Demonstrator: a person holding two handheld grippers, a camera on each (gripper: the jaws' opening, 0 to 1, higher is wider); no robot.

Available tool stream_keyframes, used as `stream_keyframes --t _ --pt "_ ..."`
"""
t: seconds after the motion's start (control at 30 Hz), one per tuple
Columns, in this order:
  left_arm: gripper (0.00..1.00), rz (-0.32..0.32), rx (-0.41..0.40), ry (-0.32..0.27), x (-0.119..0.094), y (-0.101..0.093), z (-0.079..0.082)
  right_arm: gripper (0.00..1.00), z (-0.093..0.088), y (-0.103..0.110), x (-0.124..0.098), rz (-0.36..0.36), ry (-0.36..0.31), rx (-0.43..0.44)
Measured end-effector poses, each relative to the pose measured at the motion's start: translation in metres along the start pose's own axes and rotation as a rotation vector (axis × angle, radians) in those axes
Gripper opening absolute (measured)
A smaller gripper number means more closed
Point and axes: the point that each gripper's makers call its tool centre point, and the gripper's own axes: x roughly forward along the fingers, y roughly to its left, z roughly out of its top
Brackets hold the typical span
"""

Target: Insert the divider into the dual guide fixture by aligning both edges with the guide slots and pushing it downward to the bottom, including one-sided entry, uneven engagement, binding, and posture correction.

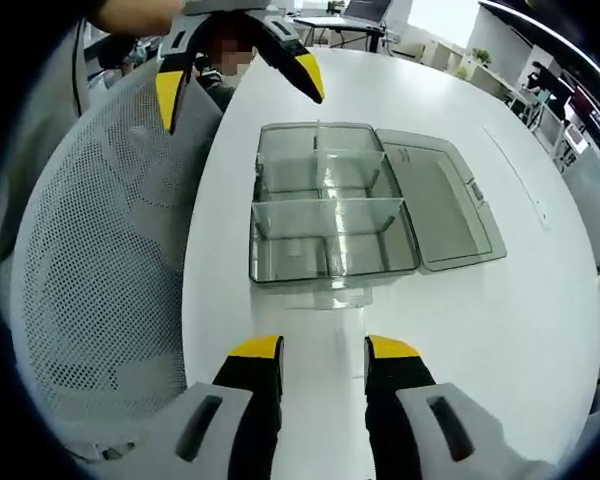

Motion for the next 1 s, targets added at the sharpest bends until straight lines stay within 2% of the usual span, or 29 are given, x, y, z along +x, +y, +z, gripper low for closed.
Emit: stream_keyframes --t 0.2,0.4,0.73,1.0 --pt "0.71 -0.007 0.007 0.004 0.002 -0.001 0.001 0.27 0.000 0.001 -0.006 -0.014 -0.006 0.015" --pt "0.70 -0.012 0.011 0.000 0.004 -0.002 0.005 0.27 0.009 0.004 -0.015 -0.029 -0.019 -0.003" --pt "0.65 -0.023 0.001 -0.005 0.011 -0.005 0.012 0.27 0.039 0.012 -0.025 -0.049 -0.053 -0.062" --pt "0.58 -0.025 -0.034 -0.024 0.014 -0.006 0.021 0.27 0.057 0.019 -0.029 -0.055 -0.072 -0.105"
